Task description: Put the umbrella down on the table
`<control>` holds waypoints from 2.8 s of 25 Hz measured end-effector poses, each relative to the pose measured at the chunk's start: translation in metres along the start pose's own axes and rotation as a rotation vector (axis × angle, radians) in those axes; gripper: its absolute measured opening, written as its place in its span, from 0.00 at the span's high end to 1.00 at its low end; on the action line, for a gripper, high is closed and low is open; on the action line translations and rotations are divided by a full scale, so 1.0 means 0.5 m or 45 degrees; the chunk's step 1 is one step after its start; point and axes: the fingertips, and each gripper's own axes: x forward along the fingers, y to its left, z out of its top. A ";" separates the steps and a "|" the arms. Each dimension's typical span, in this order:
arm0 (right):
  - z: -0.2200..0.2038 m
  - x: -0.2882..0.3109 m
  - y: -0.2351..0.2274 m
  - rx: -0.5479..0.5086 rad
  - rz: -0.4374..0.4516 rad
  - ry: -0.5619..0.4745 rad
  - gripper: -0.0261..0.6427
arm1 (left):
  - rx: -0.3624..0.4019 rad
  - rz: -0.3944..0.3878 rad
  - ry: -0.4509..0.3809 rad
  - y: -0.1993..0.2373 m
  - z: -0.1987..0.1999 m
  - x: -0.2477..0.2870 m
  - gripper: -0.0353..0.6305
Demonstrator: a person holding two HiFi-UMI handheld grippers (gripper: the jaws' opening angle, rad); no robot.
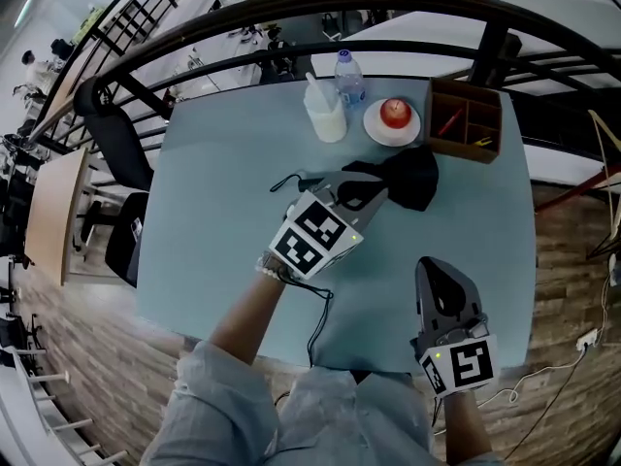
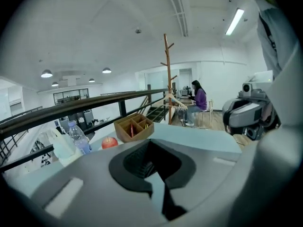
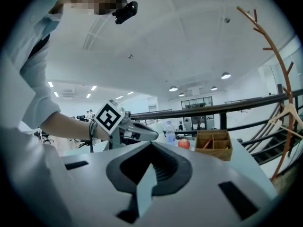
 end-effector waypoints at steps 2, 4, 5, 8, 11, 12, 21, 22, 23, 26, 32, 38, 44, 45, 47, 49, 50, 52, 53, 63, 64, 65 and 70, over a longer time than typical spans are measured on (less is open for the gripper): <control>0.009 -0.007 0.016 -0.008 -0.011 -0.011 0.97 | -0.014 0.010 -0.036 -0.014 0.009 -0.030 0.94; 0.017 -0.014 0.032 -0.025 -0.029 -0.026 0.97 | -0.032 0.017 -0.070 -0.027 0.012 -0.057 0.94; 0.023 -0.017 0.039 -0.034 -0.042 -0.040 0.97 | -0.048 0.022 -0.090 -0.031 0.013 -0.071 0.94; 0.043 -0.030 0.062 -0.054 -0.086 -0.092 0.97 | -0.106 0.038 -0.155 -0.043 0.015 -0.124 0.94; 0.057 -0.044 0.084 -0.065 -0.115 -0.115 0.97 | -0.132 0.058 -0.210 -0.055 0.026 -0.179 0.94; 0.060 -0.048 0.091 -0.070 -0.124 -0.116 0.97 | -0.137 0.061 -0.228 -0.059 0.032 -0.195 0.94; 0.070 -0.084 0.164 -0.117 -0.173 -0.116 0.97 | -0.190 0.100 -0.349 -0.111 0.048 -0.302 0.94; 0.073 -0.087 0.170 -0.124 -0.175 -0.118 0.97 | -0.194 0.106 -0.356 -0.116 0.046 -0.309 0.94; 0.076 -0.091 0.176 -0.129 -0.177 -0.122 0.97 | -0.201 0.109 -0.362 -0.121 0.046 -0.316 0.94; 0.088 -0.105 0.190 -0.138 -0.183 -0.137 0.97 | -0.218 0.114 -0.384 -0.143 0.050 -0.335 0.94; 0.104 -0.129 0.195 -0.145 -0.173 -0.157 0.97 | -0.236 0.149 -0.418 -0.186 0.067 -0.360 0.94; 0.092 -0.160 0.186 -0.129 -0.129 -0.164 0.97 | -0.286 0.205 -0.409 -0.232 0.064 -0.367 0.94; 0.078 -0.226 0.163 -0.132 -0.081 -0.176 0.97 | -0.282 0.308 -0.430 -0.295 0.075 -0.371 0.94; 0.078 -0.238 0.160 -0.133 -0.074 -0.182 0.97 | -0.281 0.324 -0.432 -0.307 0.078 -0.371 0.94; 0.079 -0.261 0.153 -0.133 -0.062 -0.193 0.97 | -0.274 0.354 -0.433 -0.331 0.085 -0.370 0.94; 0.078 -0.286 0.146 -0.131 -0.052 -0.199 0.97 | -0.277 0.376 -0.440 -0.358 0.094 -0.370 0.94; 0.077 -0.300 0.144 -0.129 -0.047 -0.201 0.97 | -0.280 0.384 -0.445 -0.373 0.099 -0.370 0.94; 0.071 -0.327 0.141 -0.125 -0.037 -0.205 0.97 | -0.280 0.402 -0.449 -0.403 0.104 -0.372 0.94; 0.068 -0.340 0.140 -0.123 -0.032 -0.207 0.97 | -0.278 0.411 -0.449 -0.418 0.106 -0.372 0.94; 0.053 -0.422 0.155 -0.110 0.025 -0.229 0.97 | -0.323 0.470 -0.505 -0.510 0.131 -0.399 0.94; 0.052 -0.426 0.158 -0.107 0.025 -0.234 0.97 | -0.323 0.471 -0.509 -0.516 0.133 -0.400 0.94; 0.051 -0.431 0.163 -0.104 0.024 -0.238 0.97 | -0.326 0.471 -0.514 -0.523 0.133 -0.402 0.94; 0.062 -0.449 0.178 -0.103 -0.005 -0.261 0.97 | -0.325 0.451 -0.532 -0.537 0.141 -0.413 0.94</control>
